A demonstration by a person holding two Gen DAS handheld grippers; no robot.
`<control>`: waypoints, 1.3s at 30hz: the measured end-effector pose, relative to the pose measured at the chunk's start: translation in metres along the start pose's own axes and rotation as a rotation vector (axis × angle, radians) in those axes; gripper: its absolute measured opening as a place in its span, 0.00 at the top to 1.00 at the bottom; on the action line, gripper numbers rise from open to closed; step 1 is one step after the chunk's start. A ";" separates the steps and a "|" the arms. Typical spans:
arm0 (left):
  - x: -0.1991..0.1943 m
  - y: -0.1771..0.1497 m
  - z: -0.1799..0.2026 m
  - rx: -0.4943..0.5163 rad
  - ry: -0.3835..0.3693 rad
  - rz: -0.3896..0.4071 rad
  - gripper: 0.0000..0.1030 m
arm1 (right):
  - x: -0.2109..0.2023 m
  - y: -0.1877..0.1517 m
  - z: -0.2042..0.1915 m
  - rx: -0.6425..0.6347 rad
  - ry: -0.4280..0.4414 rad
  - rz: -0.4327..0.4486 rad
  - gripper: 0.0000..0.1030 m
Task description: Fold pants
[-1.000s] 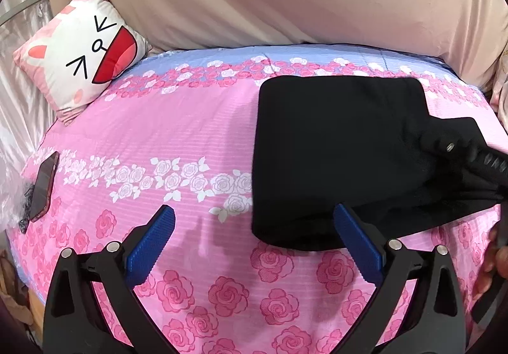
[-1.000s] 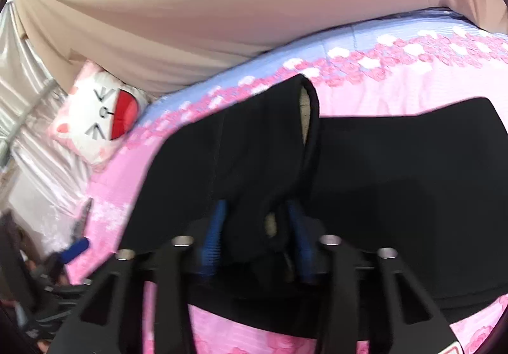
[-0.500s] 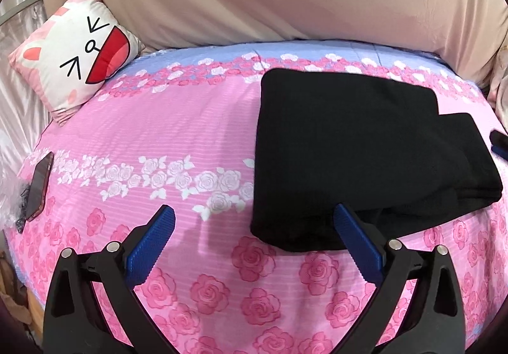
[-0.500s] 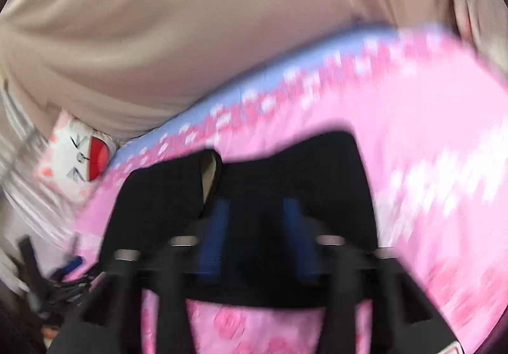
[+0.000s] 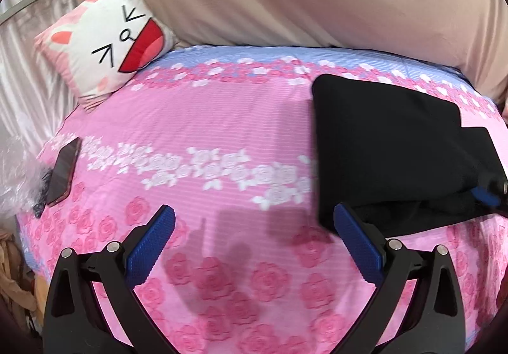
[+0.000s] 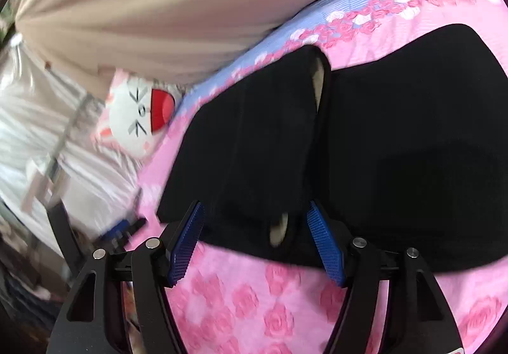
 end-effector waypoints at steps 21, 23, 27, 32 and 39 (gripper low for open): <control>0.006 -0.007 0.011 0.021 -0.043 -0.025 0.05 | -0.061 0.004 0.002 -0.168 -0.252 0.130 0.09; 0.005 -0.005 0.015 0.020 -0.055 -0.025 0.05 | -0.062 0.023 0.003 -0.128 -0.175 0.139 0.09; -0.002 -0.004 0.024 0.033 -0.069 -0.017 0.05 | -0.030 0.045 0.020 -0.064 -0.184 0.070 0.11; -0.008 -0.006 0.026 0.055 -0.063 -0.010 0.05 | 0.010 0.040 0.015 -0.094 -0.201 0.028 0.66; -0.012 0.003 0.031 0.048 -0.078 -0.007 0.05 | -0.030 0.050 -0.036 -0.208 -0.175 0.125 0.85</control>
Point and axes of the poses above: each gripper's, at about its wrist camera, not at the fingertips, and x roughly the way its jaws point, z to its right, y to its top, the point moved 3 cm from there along x, roughly the way its jaws point, and after that the axes turned 3 degrees about -y, right-handed, at the moved point
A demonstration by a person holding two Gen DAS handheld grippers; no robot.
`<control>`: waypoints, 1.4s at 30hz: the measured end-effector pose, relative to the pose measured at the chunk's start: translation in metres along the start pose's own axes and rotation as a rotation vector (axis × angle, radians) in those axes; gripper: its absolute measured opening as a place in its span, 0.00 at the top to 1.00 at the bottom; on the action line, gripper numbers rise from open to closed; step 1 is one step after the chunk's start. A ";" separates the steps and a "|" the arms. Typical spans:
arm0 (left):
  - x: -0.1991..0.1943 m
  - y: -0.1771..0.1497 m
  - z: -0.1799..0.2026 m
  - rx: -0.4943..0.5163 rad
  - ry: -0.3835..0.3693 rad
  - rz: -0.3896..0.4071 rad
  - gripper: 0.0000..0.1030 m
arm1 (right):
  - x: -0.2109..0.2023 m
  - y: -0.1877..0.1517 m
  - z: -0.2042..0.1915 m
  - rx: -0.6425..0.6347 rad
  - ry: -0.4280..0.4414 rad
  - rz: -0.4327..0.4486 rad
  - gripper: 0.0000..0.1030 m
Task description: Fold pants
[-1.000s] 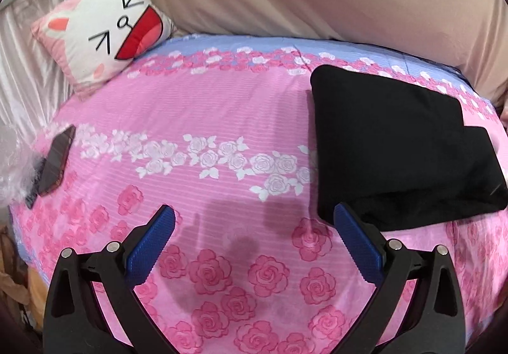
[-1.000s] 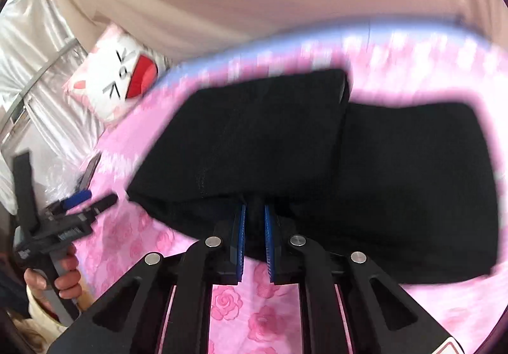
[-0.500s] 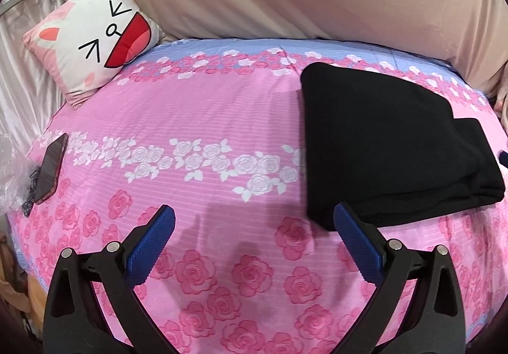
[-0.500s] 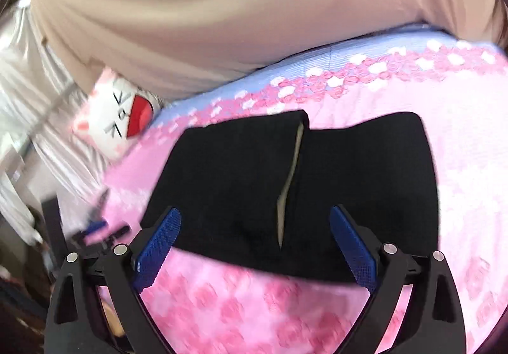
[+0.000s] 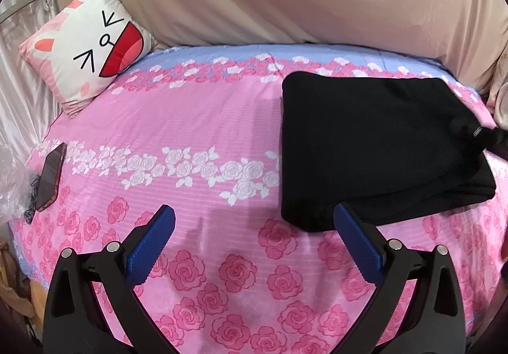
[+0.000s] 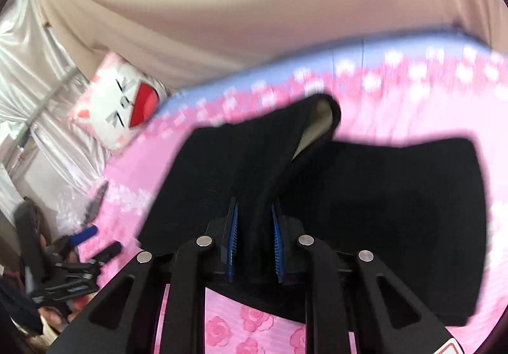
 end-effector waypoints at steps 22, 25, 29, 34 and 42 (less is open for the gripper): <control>0.000 0.005 0.057 0.069 -0.085 -0.011 0.05 | 0.013 -0.015 0.055 0.054 -0.078 -0.102 0.31; 0.003 0.007 0.054 0.067 -0.076 -0.011 0.05 | 0.030 -0.026 0.049 0.033 -0.078 -0.122 0.51; 0.019 0.019 0.064 0.074 -0.073 -0.020 0.05 | 0.020 -0.024 0.034 0.005 -0.041 -0.089 0.84; 0.030 0.040 0.113 0.134 -0.165 -0.021 0.05 | -0.037 0.000 0.034 -0.053 -0.083 0.018 0.85; 0.059 0.023 0.217 0.322 -0.247 -0.055 0.04 | -0.033 -0.029 0.126 0.065 -0.245 -0.082 0.73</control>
Point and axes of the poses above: each gripper's, at about its wrist camera, not at the fingertips, and x roughly the way its jaws point, z to its right, y to its top, the point moved 3 cm from there along x, roughly the way its jaws point, and after that the axes turned 3 degrees about -y, right-handed, at the moved point
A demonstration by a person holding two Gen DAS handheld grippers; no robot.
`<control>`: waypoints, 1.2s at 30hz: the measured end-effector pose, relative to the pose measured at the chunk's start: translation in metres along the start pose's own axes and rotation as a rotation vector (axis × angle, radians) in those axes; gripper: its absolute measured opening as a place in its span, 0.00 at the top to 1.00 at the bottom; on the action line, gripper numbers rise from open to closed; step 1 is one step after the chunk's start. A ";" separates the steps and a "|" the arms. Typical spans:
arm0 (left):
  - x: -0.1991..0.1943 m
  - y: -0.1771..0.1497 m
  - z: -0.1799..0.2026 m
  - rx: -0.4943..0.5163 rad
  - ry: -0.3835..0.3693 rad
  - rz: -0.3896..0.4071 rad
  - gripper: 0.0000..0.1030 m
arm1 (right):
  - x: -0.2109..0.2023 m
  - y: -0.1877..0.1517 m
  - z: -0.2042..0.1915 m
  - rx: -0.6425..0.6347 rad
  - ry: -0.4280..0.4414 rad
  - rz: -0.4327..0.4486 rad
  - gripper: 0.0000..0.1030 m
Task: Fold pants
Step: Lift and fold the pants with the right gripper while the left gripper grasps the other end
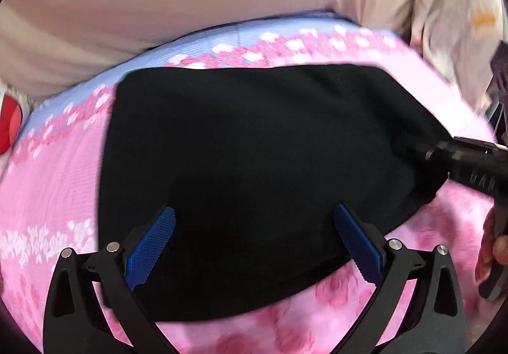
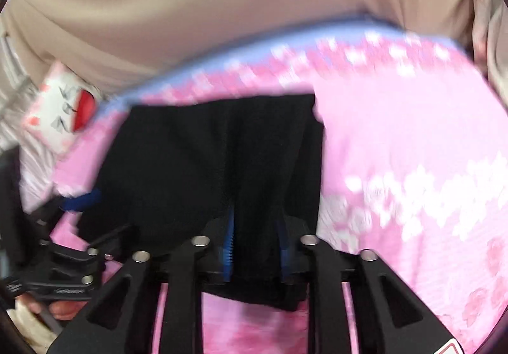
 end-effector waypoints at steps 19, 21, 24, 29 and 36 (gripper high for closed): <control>0.004 -0.044 -0.153 -0.550 -0.277 -0.028 0.05 | -0.006 -0.028 0.031 0.257 0.190 -0.006 0.15; 0.008 -0.037 -0.148 -0.534 -0.259 -0.021 0.05 | -0.005 -0.027 0.028 0.264 0.188 -0.009 0.11; 0.013 -0.032 -0.140 -0.530 -0.271 -0.006 0.05 | 0.001 -0.023 0.022 0.309 0.246 0.000 0.05; 0.017 -0.025 -0.146 -0.565 -0.262 -0.031 0.59 | 0.016 -0.015 0.003 0.266 0.197 0.015 0.54; -0.031 -0.039 -0.143 -0.460 -0.294 -0.073 0.75 | -0.041 -0.020 -0.022 0.194 0.240 0.068 0.64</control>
Point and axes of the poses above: each gripper's, at about its wrist camera, not at the fingertips, and x roughly the way its jaws point, z to its right, y to its top, the point moved 3 cm from there along x, roughly the way its jaws point, and after that the axes turned 3 degrees about -y, right-handed, at the moved point
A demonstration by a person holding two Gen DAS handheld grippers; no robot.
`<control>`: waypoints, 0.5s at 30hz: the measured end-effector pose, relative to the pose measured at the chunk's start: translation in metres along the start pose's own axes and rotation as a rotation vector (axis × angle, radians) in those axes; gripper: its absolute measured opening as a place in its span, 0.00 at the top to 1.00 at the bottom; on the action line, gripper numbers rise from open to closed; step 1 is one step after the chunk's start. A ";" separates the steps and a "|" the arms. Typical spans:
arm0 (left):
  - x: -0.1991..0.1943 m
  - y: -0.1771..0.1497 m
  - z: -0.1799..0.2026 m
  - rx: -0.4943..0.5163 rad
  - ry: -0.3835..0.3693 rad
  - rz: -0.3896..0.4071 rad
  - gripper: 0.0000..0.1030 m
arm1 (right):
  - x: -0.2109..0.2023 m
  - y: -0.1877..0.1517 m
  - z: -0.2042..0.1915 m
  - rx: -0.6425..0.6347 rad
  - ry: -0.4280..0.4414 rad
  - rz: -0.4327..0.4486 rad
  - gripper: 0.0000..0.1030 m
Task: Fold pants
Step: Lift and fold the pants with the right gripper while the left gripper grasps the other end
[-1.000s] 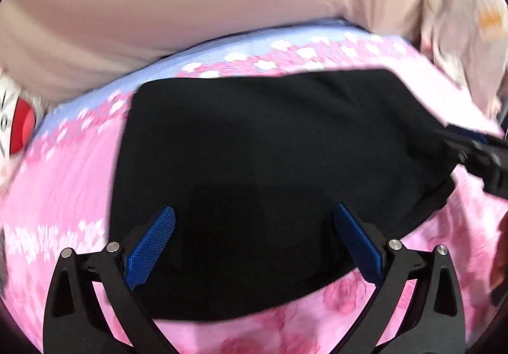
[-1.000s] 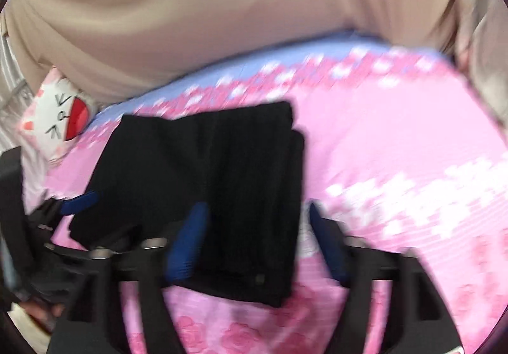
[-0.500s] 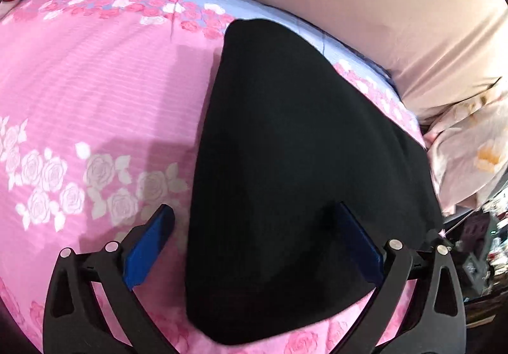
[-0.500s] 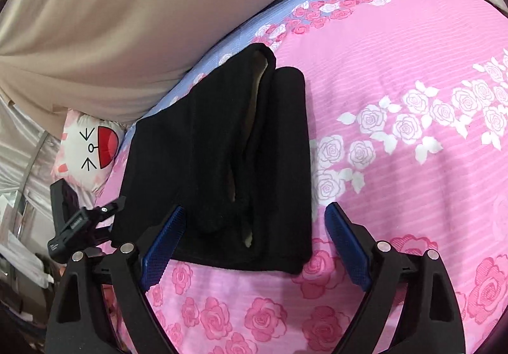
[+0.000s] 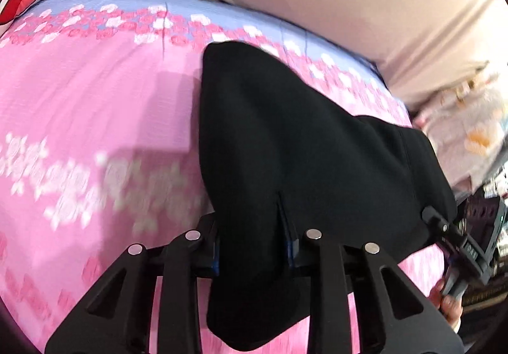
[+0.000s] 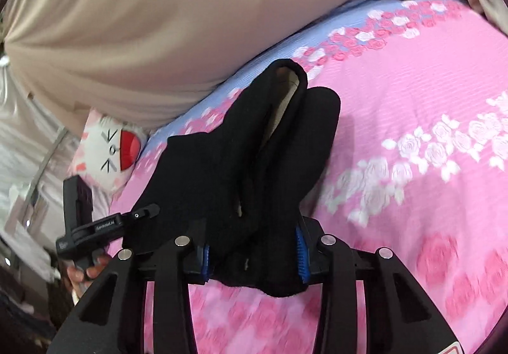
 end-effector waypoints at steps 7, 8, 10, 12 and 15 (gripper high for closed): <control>-0.033 -0.074 -0.005 0.057 0.038 -0.072 0.62 | -0.029 -0.076 0.013 -0.003 -0.073 -0.108 0.42; -0.032 -0.079 -0.008 0.061 0.074 -0.059 0.54 | -0.029 -0.082 0.018 -0.007 -0.121 -0.110 0.34; -0.041 -0.081 -0.008 0.061 0.136 -0.016 0.46 | -0.040 -0.083 0.026 0.040 -0.121 -0.070 0.33; -0.058 -0.076 0.001 0.088 0.193 0.047 0.46 | -0.058 -0.071 0.024 0.042 -0.148 -0.001 0.31; -0.084 -0.057 0.023 0.139 0.253 0.179 0.15 | -0.069 -0.039 0.004 -0.056 -0.182 0.090 0.16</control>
Point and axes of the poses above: each gripper's, at about its wrist camera, not at the fingertips, and x roughly the way its jaws point, z to its right, y to its top, the point moved 3 cm from there along x, roughly the way its jaws point, and after that the axes turned 3 degrees about -y, right-handed, at the moved point
